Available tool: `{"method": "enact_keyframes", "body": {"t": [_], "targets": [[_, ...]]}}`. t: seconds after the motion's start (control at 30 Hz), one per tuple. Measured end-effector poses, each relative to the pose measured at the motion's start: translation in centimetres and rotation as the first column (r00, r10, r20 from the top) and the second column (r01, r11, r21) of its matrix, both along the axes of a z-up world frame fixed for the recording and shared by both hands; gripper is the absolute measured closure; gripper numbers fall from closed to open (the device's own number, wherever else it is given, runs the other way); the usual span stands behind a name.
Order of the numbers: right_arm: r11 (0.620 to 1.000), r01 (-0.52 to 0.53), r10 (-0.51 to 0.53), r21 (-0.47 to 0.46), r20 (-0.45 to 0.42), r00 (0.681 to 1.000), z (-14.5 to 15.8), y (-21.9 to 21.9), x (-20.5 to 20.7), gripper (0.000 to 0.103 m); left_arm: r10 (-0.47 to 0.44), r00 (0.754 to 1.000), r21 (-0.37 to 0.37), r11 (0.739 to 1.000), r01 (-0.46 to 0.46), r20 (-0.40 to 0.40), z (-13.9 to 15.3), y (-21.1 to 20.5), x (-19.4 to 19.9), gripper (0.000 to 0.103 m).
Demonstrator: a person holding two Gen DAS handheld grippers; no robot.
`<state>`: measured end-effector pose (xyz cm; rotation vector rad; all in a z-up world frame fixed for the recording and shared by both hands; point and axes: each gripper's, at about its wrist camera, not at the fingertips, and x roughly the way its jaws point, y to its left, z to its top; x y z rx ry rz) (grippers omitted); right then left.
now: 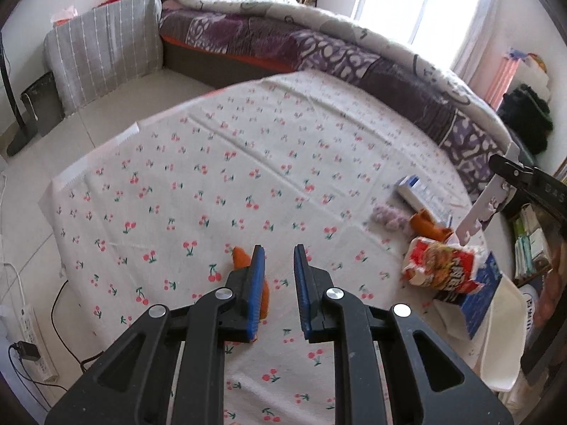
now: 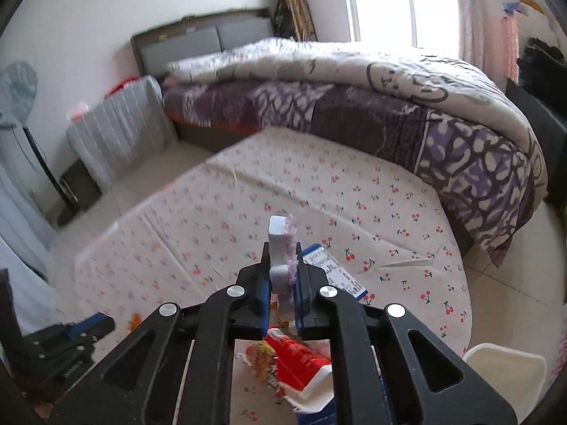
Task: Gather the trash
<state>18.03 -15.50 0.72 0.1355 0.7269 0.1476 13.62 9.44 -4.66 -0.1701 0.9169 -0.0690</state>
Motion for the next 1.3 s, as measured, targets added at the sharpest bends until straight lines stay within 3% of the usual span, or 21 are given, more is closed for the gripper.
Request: {"method": "enact_keyframes", "body": {"t": [0.3,0.67,1.0,1.3], "targets": [[0.994,0.07,-0.076,0.086,0.073,0.994,1.7,-1.9,-3.7,0.094,-0.024,0.998,0.013,1.0,0.023,0.061,2.3,-1.8,-1.3,0.086],[0.967,0.243,-0.248,0.074,0.079,0.965,0.2,-5.4,-9.3,0.094,-0.069,0.994,0.024,0.997,0.067,0.081,2.8,-4.8,-3.2,0.086],[0.919,0.388,-0.391,0.066,0.025,0.92,-2.1,-9.6,-13.8,0.094,-0.142,0.987,0.043,0.989,0.139,0.077,2.4,-8.4,-4.8,0.086],[0.858,0.511,-0.512,0.041,-0.009,0.859,-3.6,-13.9,-16.7,0.093,-0.221,0.973,0.06,0.974,0.217,0.072,2.2,-12.1,-5.9,0.086]]}}
